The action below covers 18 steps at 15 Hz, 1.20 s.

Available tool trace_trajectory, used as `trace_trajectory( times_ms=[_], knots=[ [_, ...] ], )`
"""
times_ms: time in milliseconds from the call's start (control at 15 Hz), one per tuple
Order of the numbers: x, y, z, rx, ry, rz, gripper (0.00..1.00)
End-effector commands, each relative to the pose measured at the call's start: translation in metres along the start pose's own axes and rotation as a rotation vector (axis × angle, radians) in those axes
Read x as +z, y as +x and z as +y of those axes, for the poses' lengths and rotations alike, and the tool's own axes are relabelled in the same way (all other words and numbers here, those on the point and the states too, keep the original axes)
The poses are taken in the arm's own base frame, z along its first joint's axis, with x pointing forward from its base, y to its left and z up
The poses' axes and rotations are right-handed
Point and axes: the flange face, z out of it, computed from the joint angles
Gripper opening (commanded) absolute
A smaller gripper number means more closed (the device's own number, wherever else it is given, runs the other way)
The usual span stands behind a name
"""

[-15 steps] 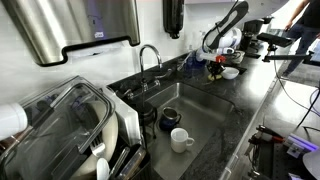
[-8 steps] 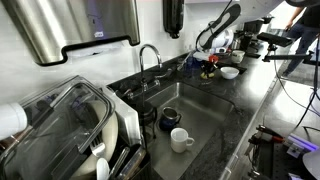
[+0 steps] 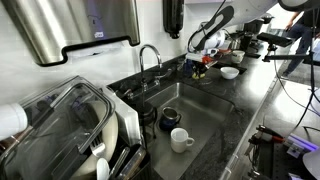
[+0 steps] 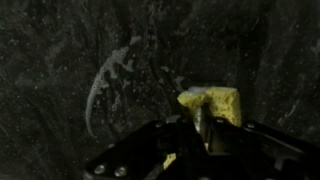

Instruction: Use the sponge to scrub the countertop

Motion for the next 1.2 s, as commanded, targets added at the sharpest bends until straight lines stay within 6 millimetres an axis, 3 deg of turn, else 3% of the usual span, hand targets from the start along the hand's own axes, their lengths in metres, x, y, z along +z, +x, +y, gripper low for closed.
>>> trace_trajectory(
  times_ms=[0, 267, 467, 800, 1133],
  knots=[
    [0.023, -0.04, 0.011, -0.123, -0.013, -0.047, 0.03],
    [0.024, -0.06, 0.038, -0.211, -0.034, -0.071, 0.03],
    [0.023, -0.055, 0.065, -0.197, -0.071, -0.081, 0.03],
    [0.028, -0.024, 0.098, -0.088, -0.12, -0.085, 0.03],
    [0.03, 0.012, 0.108, 0.022, -0.136, -0.068, 0.03]
  ],
)
